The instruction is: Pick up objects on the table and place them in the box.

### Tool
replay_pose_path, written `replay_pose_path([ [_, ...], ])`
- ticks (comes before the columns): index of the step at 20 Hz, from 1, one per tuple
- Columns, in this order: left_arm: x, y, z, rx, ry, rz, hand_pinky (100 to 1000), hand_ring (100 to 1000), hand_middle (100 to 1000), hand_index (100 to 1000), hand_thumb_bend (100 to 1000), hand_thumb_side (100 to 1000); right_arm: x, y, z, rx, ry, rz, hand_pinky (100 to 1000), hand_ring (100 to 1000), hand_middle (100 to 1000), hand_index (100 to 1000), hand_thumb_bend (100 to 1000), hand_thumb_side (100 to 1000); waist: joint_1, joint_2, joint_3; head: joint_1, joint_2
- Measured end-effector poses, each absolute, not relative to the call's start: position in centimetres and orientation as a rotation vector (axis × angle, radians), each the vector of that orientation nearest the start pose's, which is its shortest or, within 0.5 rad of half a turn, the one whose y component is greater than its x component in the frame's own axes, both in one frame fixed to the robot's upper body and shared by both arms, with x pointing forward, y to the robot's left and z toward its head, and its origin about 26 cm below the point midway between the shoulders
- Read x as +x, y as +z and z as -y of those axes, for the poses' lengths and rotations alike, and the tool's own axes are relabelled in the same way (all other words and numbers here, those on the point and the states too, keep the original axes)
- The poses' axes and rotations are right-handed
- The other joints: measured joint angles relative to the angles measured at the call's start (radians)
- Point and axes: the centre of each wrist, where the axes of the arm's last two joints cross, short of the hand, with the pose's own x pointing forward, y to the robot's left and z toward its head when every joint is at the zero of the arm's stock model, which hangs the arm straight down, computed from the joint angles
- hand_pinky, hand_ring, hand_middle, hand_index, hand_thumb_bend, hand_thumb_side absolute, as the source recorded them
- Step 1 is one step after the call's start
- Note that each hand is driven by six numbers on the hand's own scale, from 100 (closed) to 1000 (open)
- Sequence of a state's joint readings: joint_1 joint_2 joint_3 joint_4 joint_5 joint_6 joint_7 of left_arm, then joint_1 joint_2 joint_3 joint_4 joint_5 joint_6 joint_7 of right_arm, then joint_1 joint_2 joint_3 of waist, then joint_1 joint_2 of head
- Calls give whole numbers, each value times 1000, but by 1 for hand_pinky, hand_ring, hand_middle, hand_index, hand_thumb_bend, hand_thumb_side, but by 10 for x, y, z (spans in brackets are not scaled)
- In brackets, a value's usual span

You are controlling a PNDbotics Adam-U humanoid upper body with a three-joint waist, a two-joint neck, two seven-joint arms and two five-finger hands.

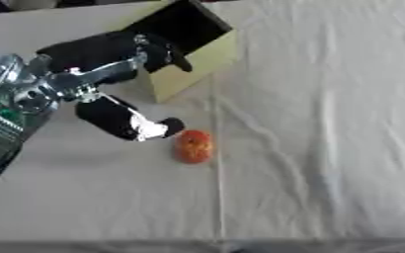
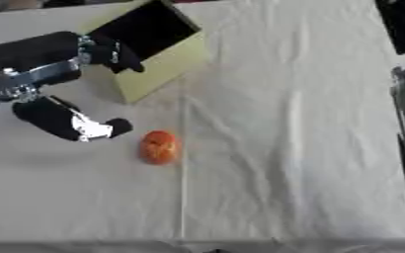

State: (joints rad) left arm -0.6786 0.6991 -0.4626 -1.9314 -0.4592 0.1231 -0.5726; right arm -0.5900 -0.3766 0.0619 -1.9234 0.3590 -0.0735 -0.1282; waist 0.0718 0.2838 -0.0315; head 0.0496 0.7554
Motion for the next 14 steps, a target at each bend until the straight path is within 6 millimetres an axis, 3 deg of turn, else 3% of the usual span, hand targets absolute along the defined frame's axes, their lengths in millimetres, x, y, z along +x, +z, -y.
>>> replay_pose_path([
  [14, 347, 210, -181, 467, -1883, 1493, 776, 855, 797, 873, 441, 555, 327, 270, 226, 791, -722, -3419, 826, 718, 587, 813, 100, 955, 0, 0, -11, -8, -8],
])
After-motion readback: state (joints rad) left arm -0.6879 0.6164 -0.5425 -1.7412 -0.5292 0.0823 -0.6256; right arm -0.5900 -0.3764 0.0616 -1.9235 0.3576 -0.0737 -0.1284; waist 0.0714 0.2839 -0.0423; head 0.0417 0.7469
